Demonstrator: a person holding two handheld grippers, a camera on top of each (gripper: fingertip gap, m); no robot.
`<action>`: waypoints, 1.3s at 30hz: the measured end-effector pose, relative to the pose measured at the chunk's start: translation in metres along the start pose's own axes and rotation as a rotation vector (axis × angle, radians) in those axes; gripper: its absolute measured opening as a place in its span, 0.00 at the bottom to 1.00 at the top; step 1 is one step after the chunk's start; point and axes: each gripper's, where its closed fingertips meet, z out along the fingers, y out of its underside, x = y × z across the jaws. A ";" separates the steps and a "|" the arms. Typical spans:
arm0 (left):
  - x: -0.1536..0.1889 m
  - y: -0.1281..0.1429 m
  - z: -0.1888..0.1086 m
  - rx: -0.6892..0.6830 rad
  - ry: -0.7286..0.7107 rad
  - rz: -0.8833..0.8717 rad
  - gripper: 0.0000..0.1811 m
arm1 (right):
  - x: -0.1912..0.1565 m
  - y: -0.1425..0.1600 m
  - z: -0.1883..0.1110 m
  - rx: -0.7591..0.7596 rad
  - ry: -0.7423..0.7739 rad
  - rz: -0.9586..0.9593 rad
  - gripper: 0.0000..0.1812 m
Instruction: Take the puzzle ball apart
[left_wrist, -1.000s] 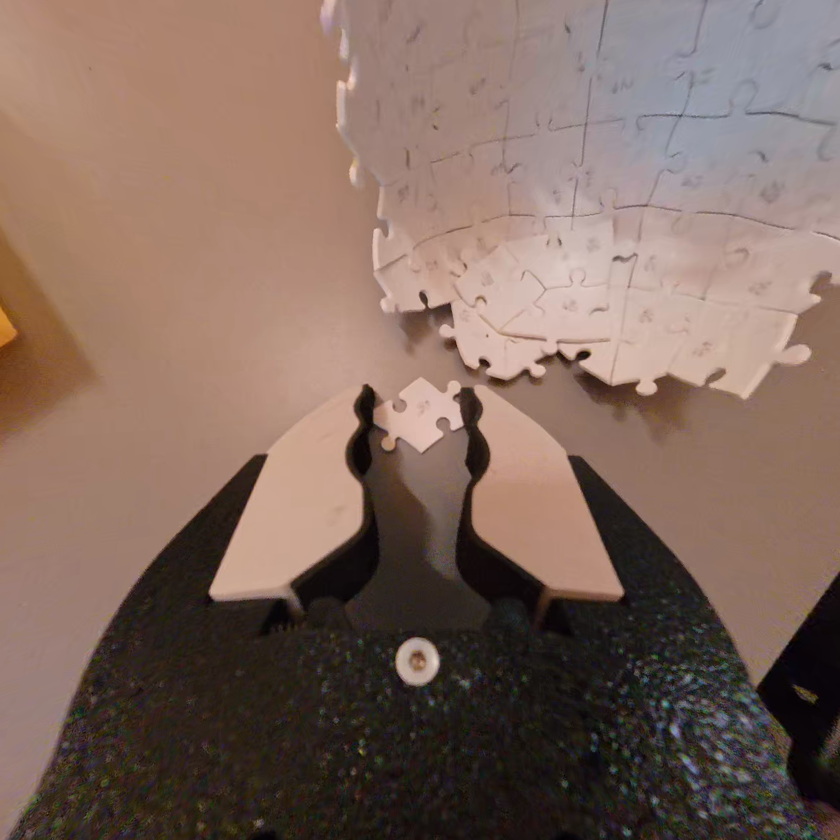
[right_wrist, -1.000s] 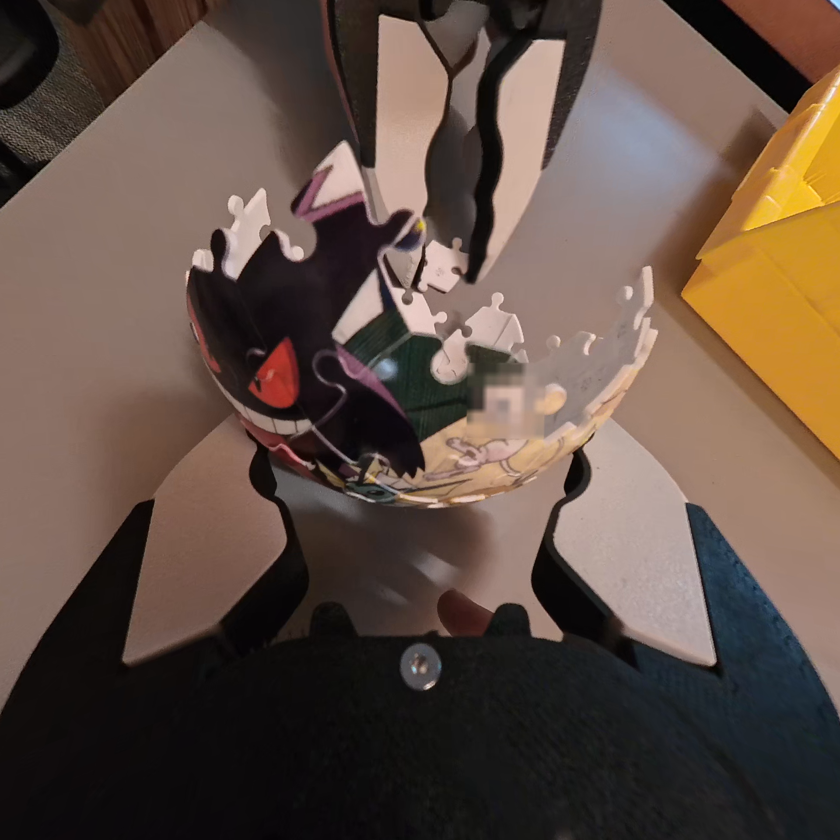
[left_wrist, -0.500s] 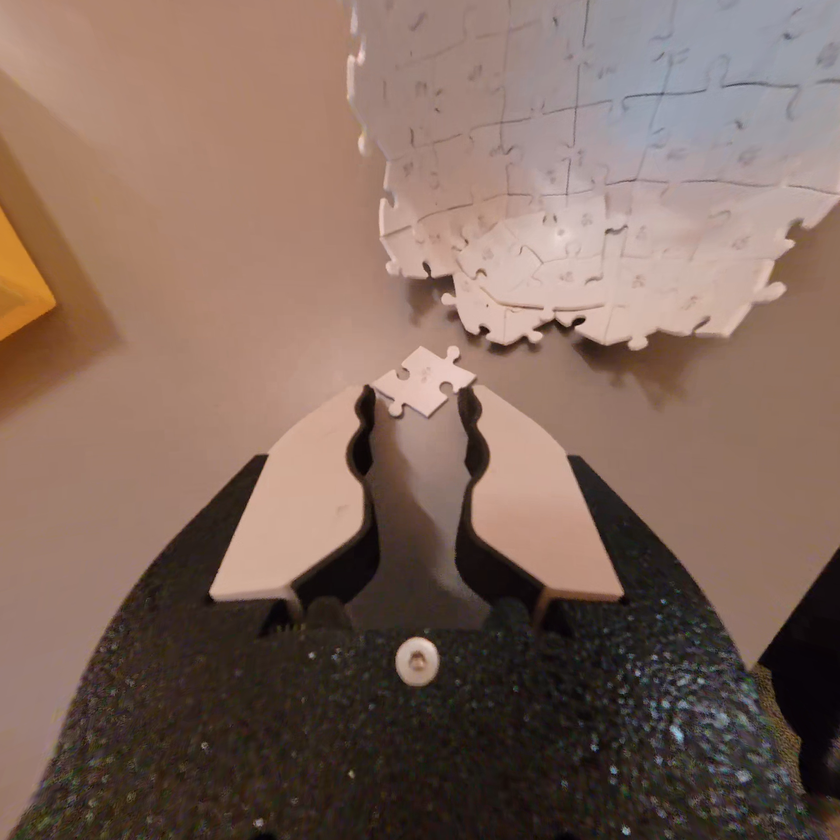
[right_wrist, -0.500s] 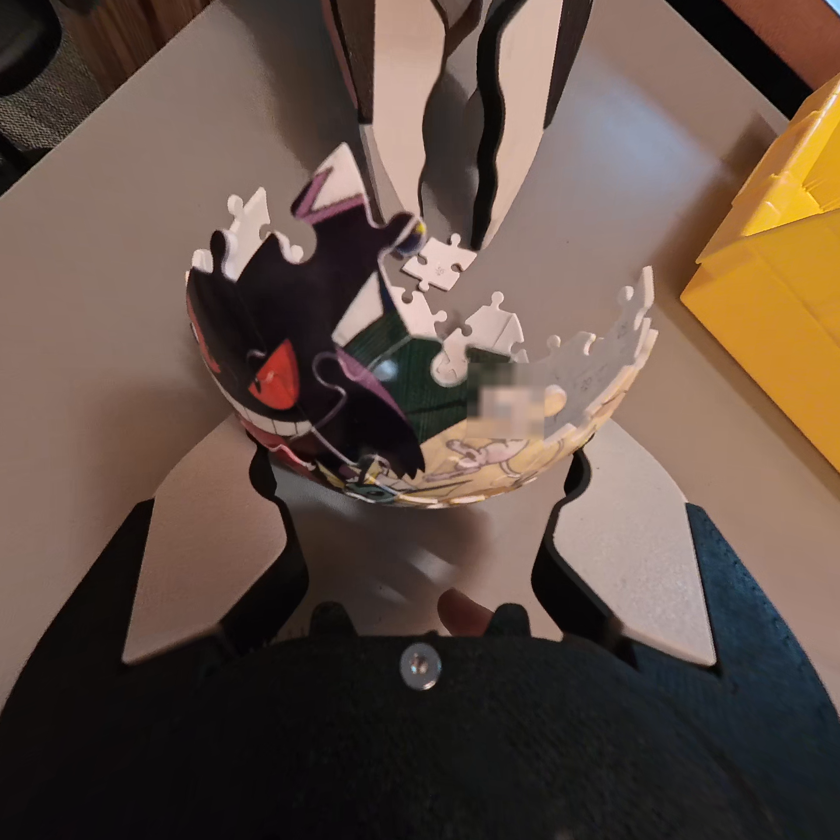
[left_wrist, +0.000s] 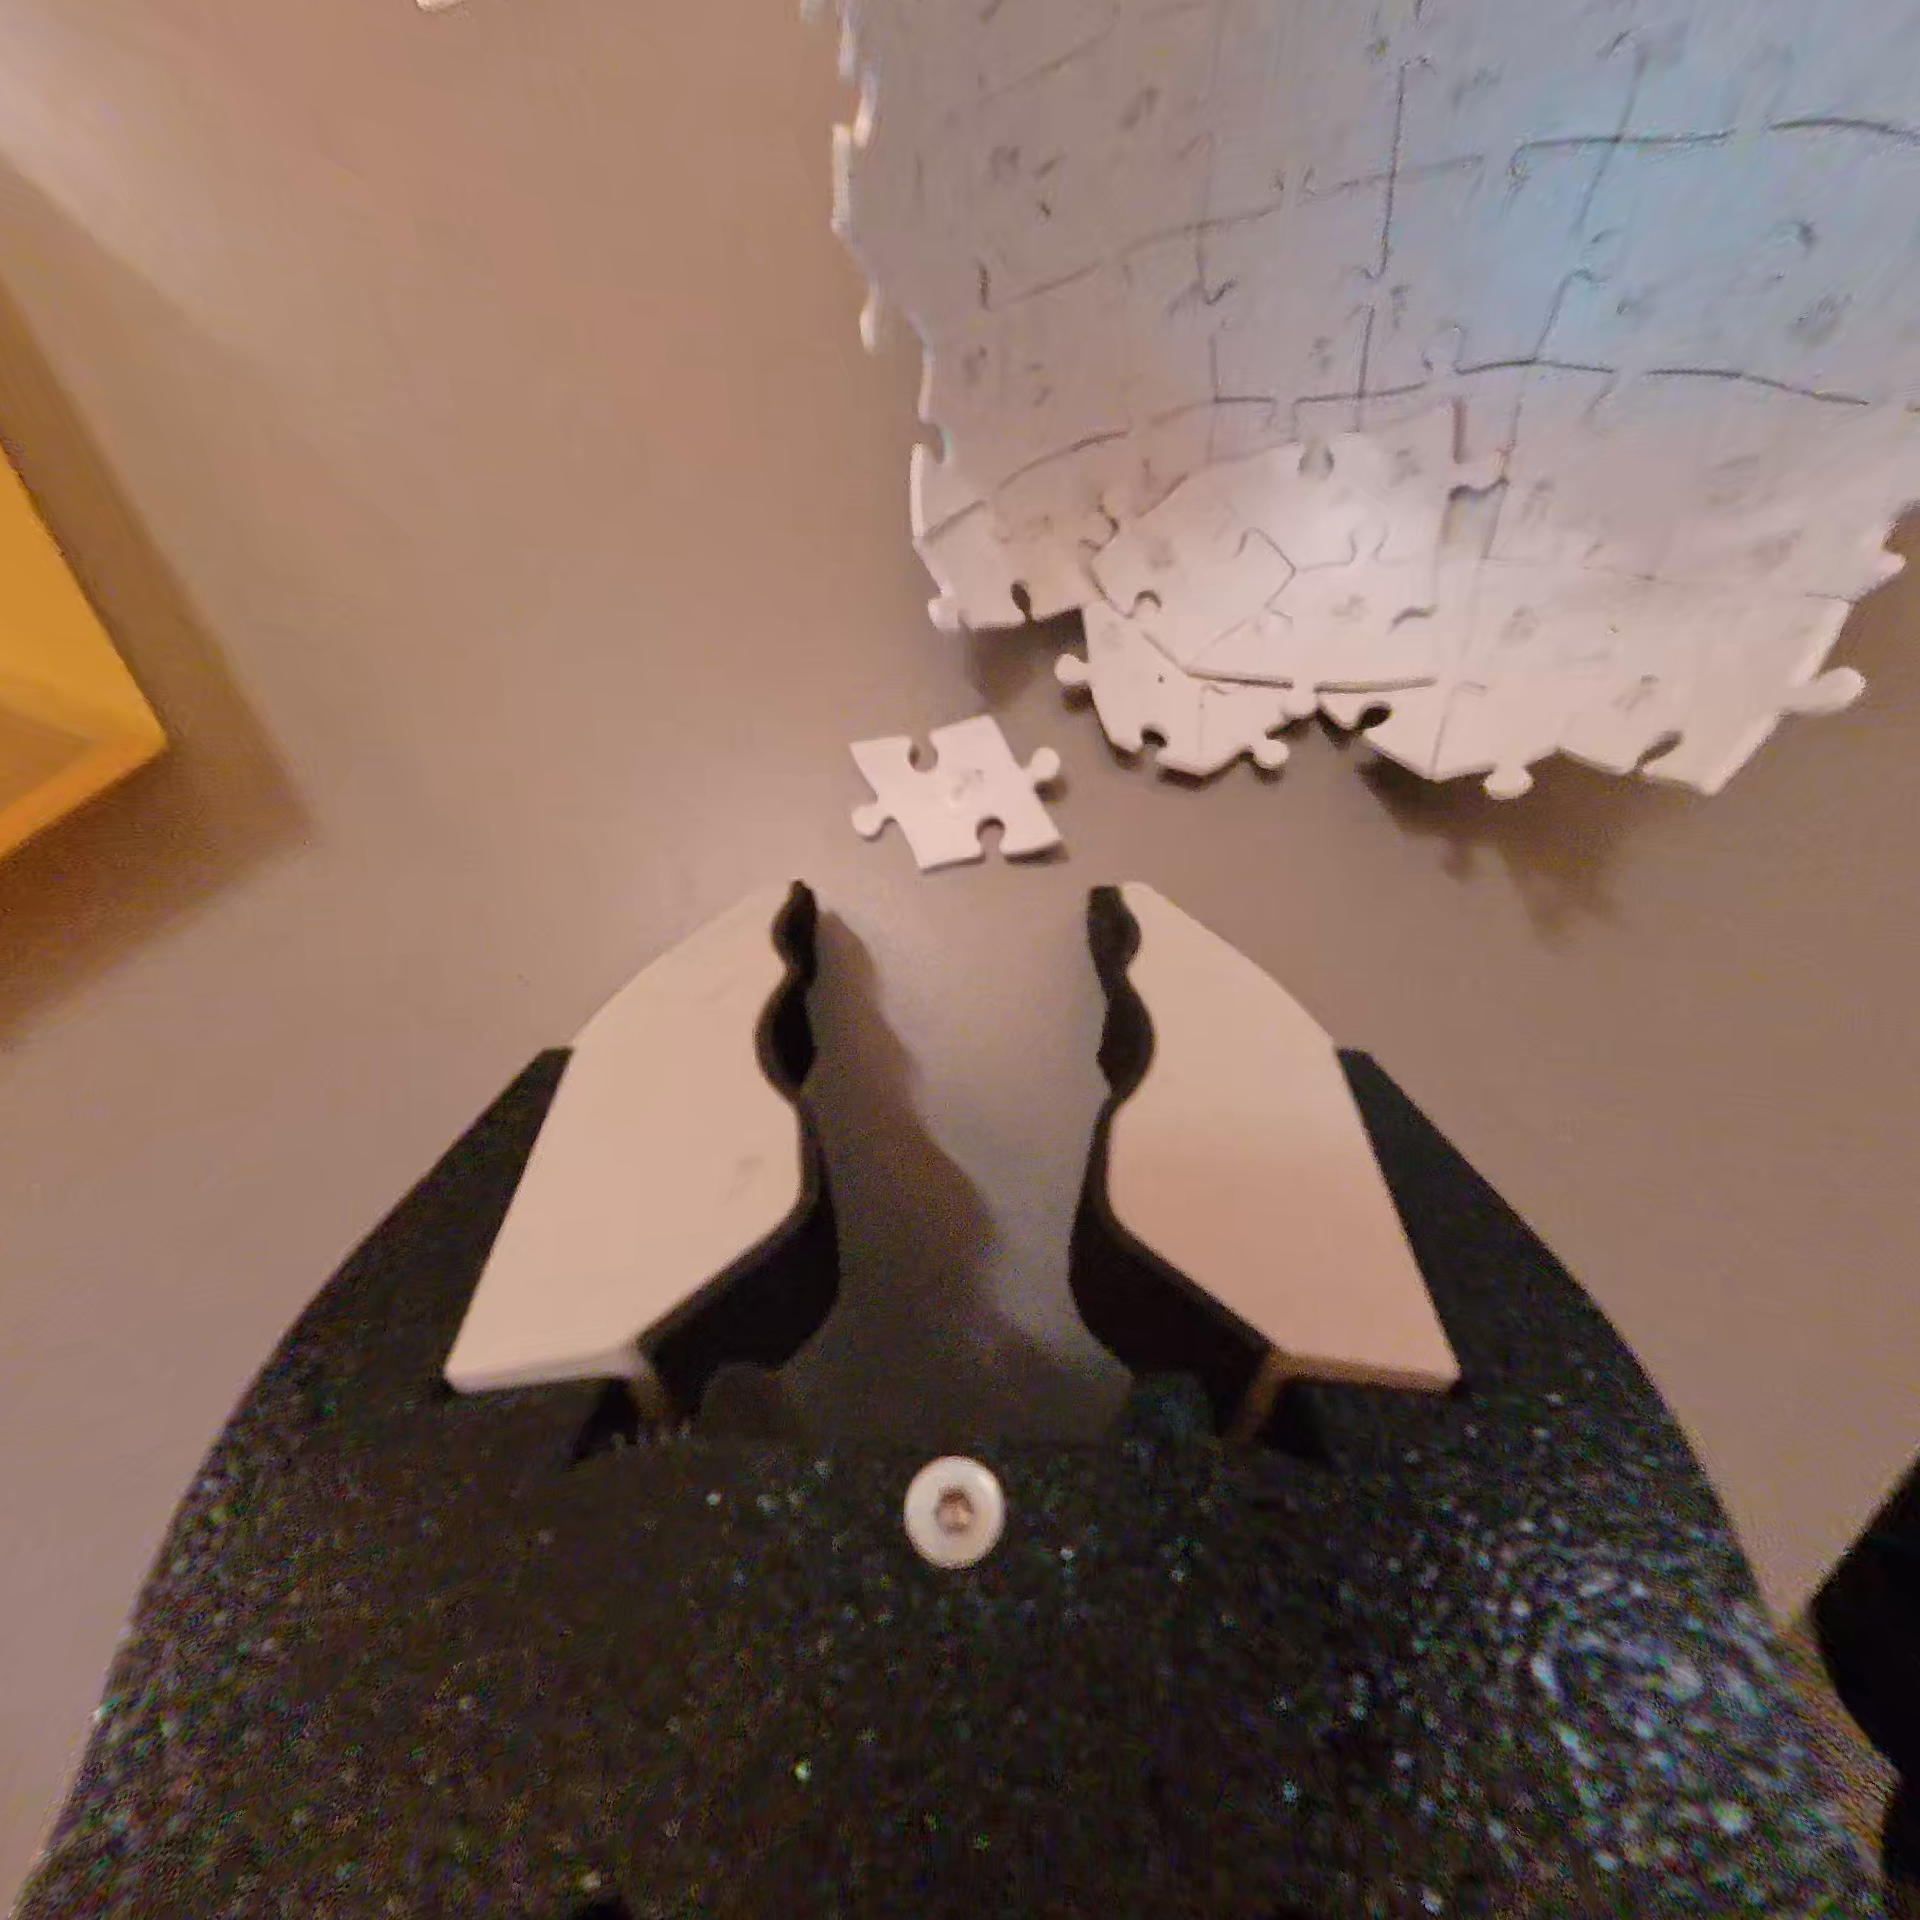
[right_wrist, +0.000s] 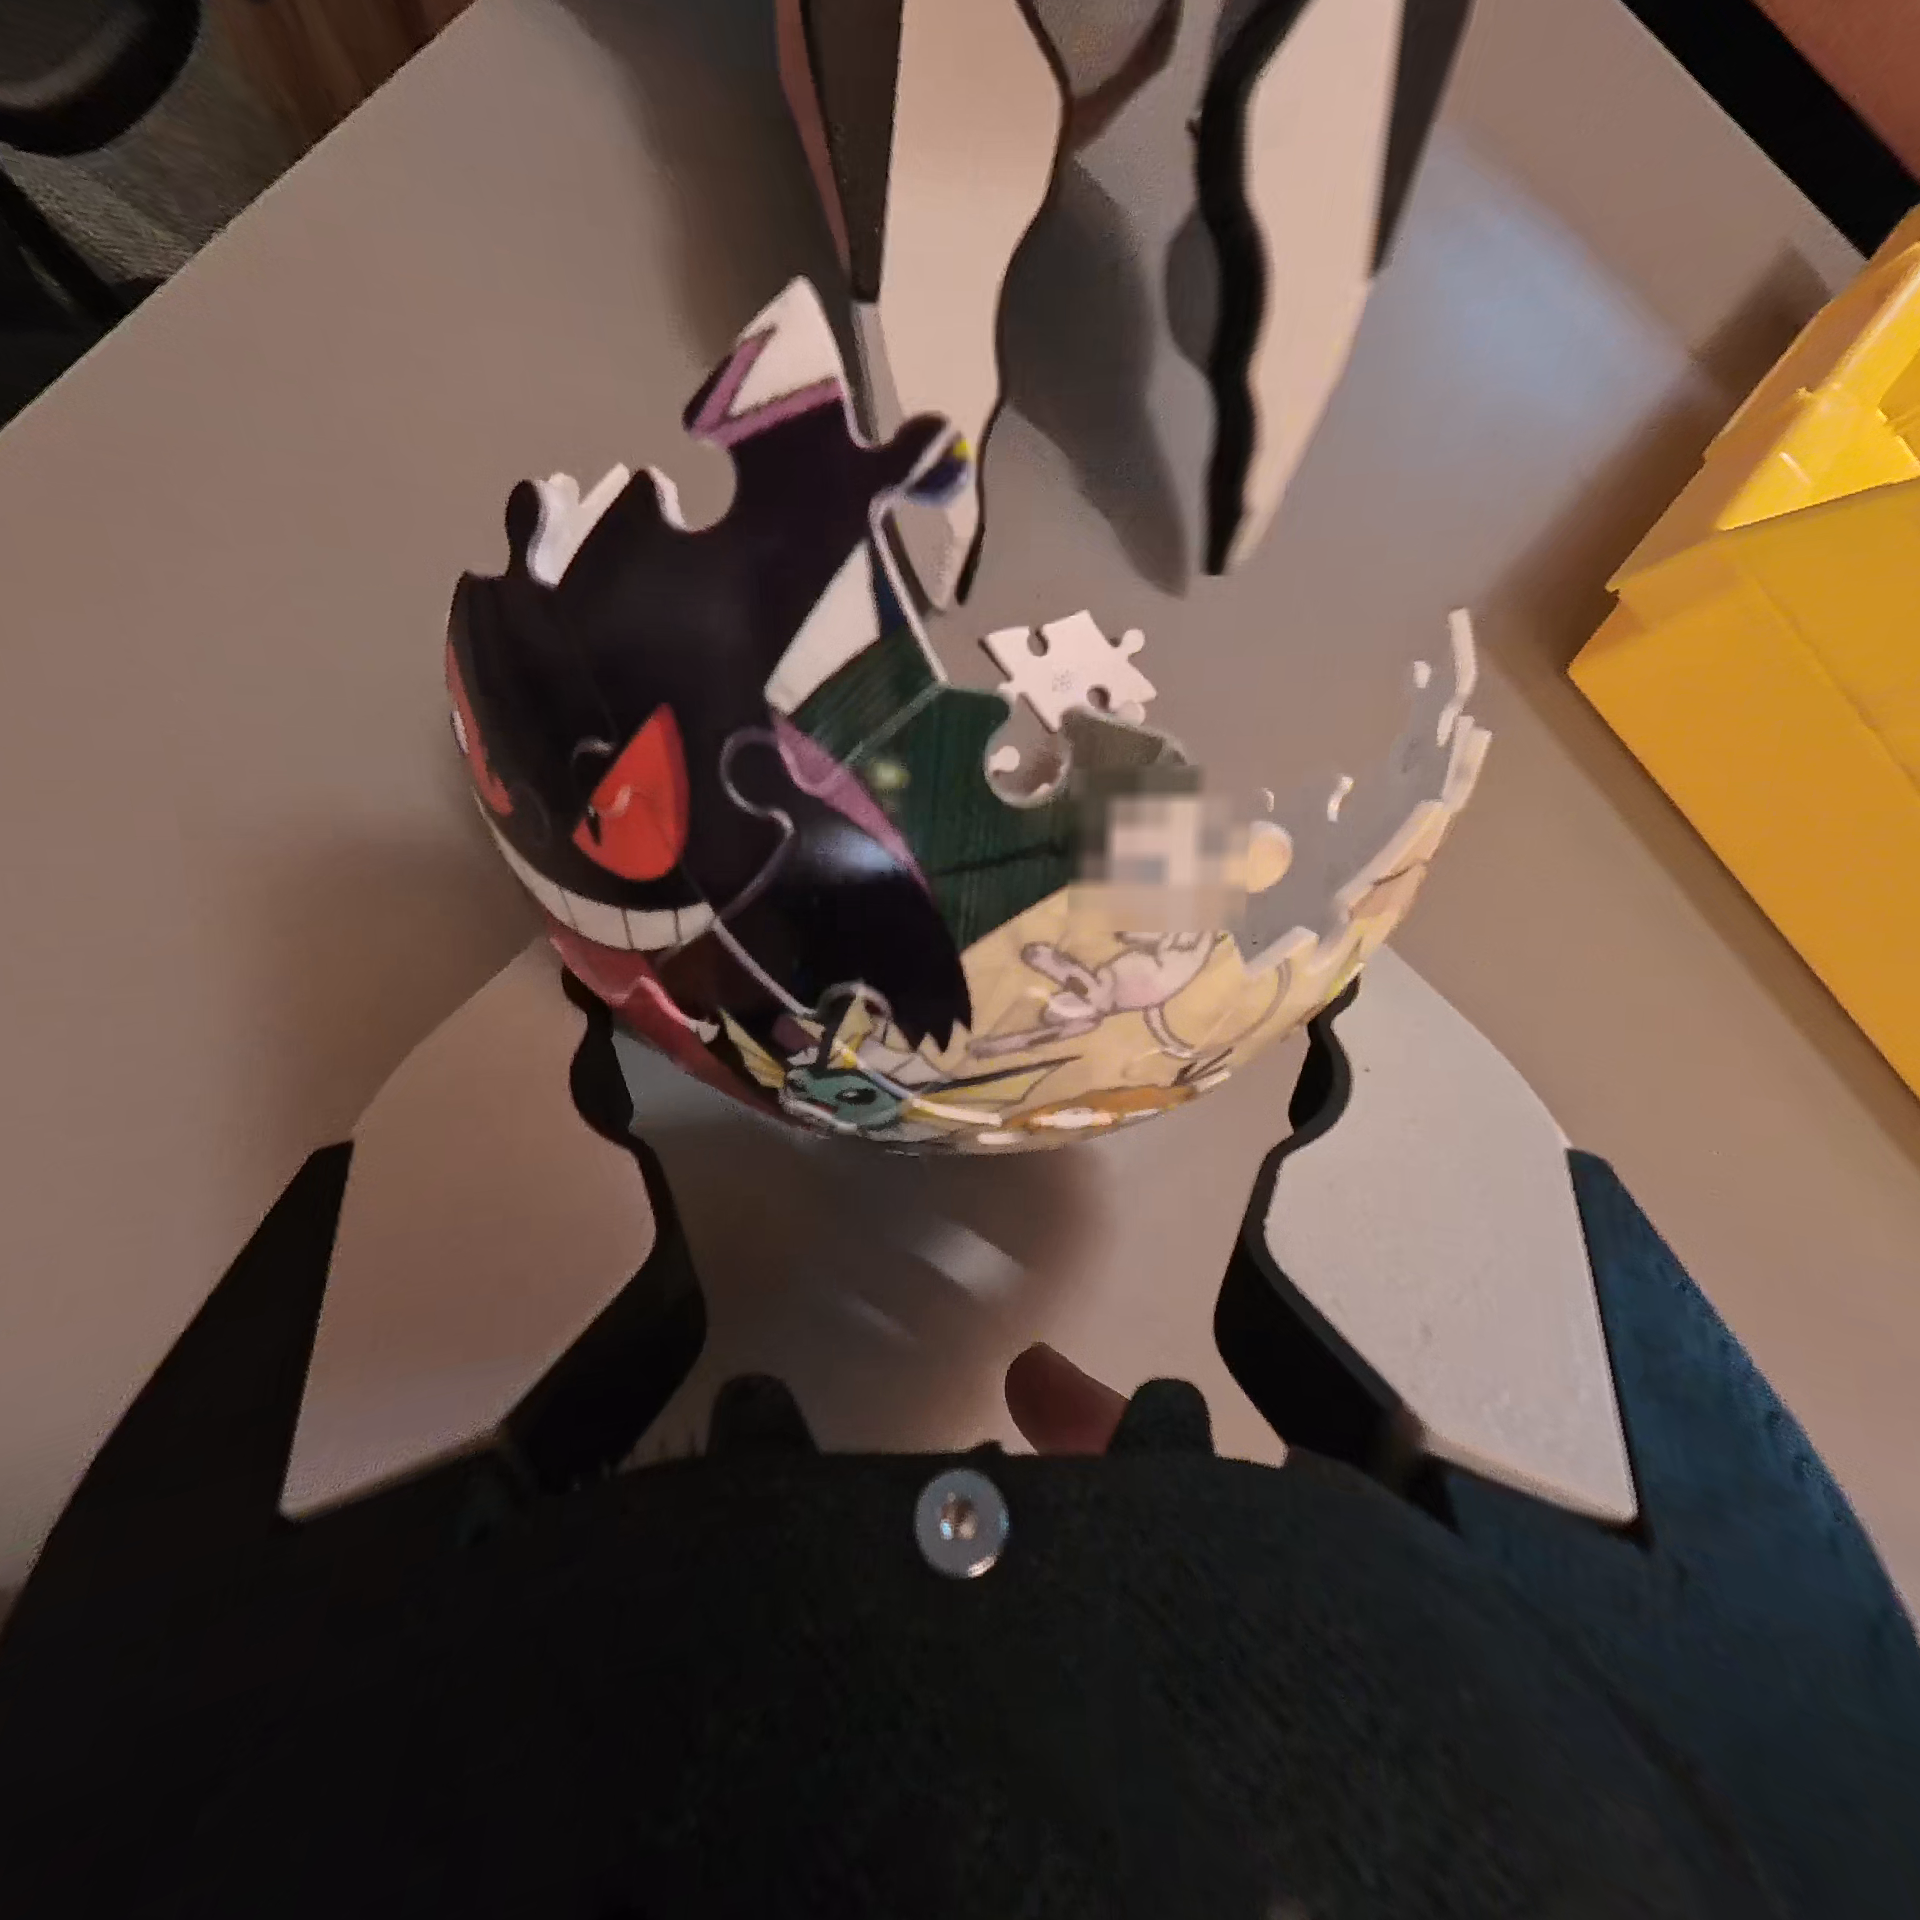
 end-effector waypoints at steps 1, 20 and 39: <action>-0.005 -0.006 0.001 0.023 -0.034 0.016 0.36 | 0.001 -0.001 0.000 0.002 -0.010 -0.005 0.70; 0.011 -0.014 0.019 0.006 0.088 0.003 0.19 | 0.010 0.001 0.002 0.057 -0.075 0.011 0.69; 0.007 -0.012 0.017 -0.009 0.050 -0.037 0.15 | 0.011 0.004 -0.002 0.056 -0.070 0.017 0.69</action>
